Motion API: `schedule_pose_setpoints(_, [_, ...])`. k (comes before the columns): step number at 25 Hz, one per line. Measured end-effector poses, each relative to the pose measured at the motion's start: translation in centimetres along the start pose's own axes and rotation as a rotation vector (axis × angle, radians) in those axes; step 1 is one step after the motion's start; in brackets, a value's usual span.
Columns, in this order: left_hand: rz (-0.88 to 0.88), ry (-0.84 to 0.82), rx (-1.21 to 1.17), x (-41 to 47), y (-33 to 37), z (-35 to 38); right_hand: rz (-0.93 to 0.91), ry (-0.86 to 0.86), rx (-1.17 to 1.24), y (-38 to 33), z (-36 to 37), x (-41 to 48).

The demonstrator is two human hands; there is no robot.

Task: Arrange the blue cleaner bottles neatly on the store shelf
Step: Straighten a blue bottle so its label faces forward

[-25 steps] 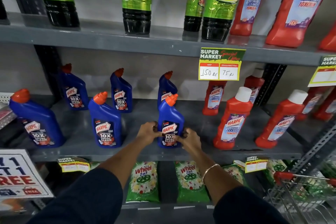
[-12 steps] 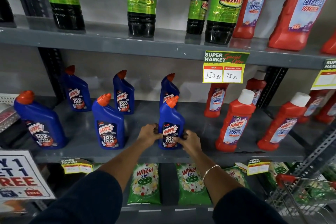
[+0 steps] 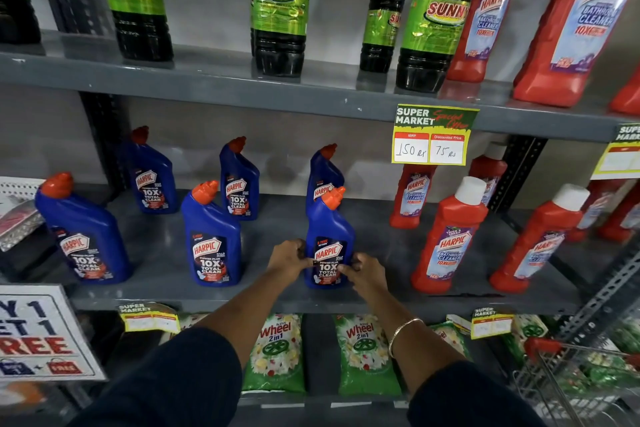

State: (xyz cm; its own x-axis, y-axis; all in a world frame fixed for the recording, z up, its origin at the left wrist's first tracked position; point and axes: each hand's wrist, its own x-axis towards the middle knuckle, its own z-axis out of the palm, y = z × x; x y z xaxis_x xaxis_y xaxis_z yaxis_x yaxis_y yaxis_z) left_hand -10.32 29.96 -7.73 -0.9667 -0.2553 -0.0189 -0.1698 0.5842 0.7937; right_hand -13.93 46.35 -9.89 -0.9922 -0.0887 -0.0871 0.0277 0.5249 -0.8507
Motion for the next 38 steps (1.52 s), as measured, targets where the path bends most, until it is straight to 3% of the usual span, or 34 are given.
schedule_pose_setpoints(31, [-0.017,-0.033,-0.026,-0.4,0.2,-0.4,-0.026,0.015,0.001,0.0,0.0,-0.1])
schedule_pose_setpoints(34, [-0.014,-0.051,-0.006,-1.4,0.3,-1.4,-0.007,0.118,-0.058,-0.5,-0.5,-1.7])
schedule_pose_setpoints(36, [-0.078,-0.094,-0.048,-2.3,-0.6,-3.1,-0.108,0.218,-0.23,-1.0,-0.7,-3.4])
schedule_pose_setpoints(38, [-0.172,-0.222,0.019,-3.0,-2.7,-6.0,-0.265,0.178,-0.414,-1.8,0.3,-4.8])
